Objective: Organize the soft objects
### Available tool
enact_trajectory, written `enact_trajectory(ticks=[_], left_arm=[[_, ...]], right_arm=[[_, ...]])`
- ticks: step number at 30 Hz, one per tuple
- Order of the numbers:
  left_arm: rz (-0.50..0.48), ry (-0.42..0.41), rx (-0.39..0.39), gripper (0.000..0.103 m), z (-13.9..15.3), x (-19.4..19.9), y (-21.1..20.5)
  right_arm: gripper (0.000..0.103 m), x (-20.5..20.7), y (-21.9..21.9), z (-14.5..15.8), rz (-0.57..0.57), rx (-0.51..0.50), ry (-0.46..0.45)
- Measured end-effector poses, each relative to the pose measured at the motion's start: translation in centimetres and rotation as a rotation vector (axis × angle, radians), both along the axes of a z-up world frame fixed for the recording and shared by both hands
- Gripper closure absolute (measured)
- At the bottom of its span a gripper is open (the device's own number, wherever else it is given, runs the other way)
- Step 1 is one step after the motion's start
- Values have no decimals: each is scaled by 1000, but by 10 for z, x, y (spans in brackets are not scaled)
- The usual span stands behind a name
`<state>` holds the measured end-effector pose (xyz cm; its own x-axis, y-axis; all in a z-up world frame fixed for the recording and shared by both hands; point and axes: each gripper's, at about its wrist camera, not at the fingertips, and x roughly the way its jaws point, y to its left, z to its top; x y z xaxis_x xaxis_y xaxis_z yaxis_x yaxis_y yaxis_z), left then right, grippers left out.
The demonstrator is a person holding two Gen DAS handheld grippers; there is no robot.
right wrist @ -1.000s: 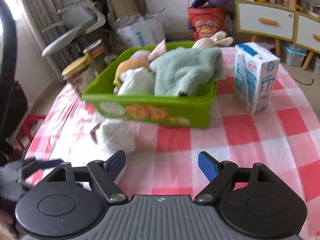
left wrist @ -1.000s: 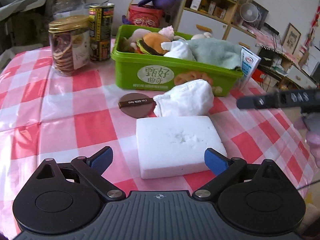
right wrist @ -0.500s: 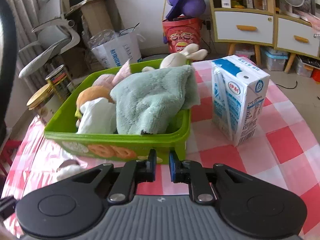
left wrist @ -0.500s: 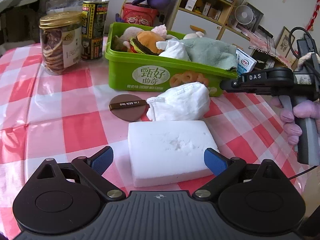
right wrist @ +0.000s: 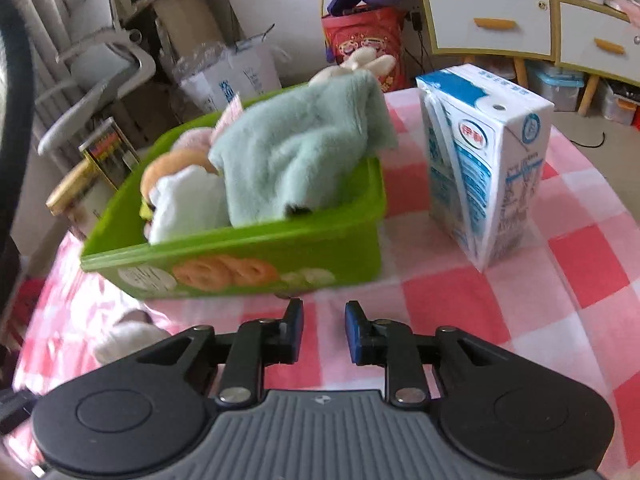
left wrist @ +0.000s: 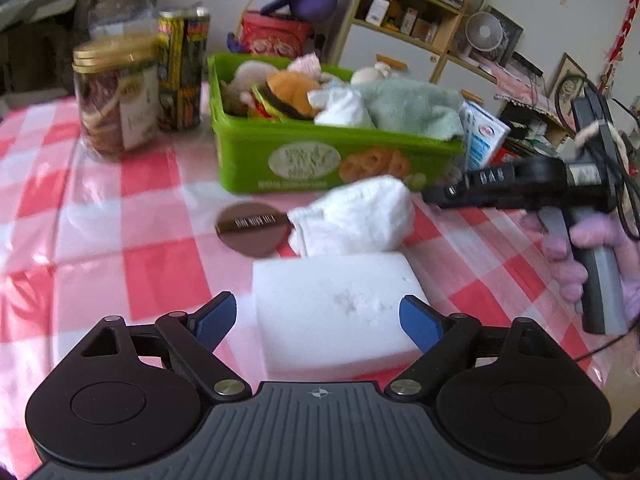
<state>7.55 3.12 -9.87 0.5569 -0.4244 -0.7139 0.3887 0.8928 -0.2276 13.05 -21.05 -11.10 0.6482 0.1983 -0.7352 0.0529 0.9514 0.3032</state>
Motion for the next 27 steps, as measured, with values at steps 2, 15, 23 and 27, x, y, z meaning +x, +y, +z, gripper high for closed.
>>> enact_trajectory(ticks=[2,15,23,27], left_arm=[[25,-34,22,19,11,2,0],[131,74,-258,42,19,70,-48],[370,242,-509,65,-1,100,-46],[468,295,-583,67,-5,106,-44]], right_arm=[[95,-2,-4,3,-2,9,-12],[94,-3,-20,22,-48,39,-80],[94,-4,-26,18,-48,54,-63],[94,-5,-26,13,-35,47,-45]])
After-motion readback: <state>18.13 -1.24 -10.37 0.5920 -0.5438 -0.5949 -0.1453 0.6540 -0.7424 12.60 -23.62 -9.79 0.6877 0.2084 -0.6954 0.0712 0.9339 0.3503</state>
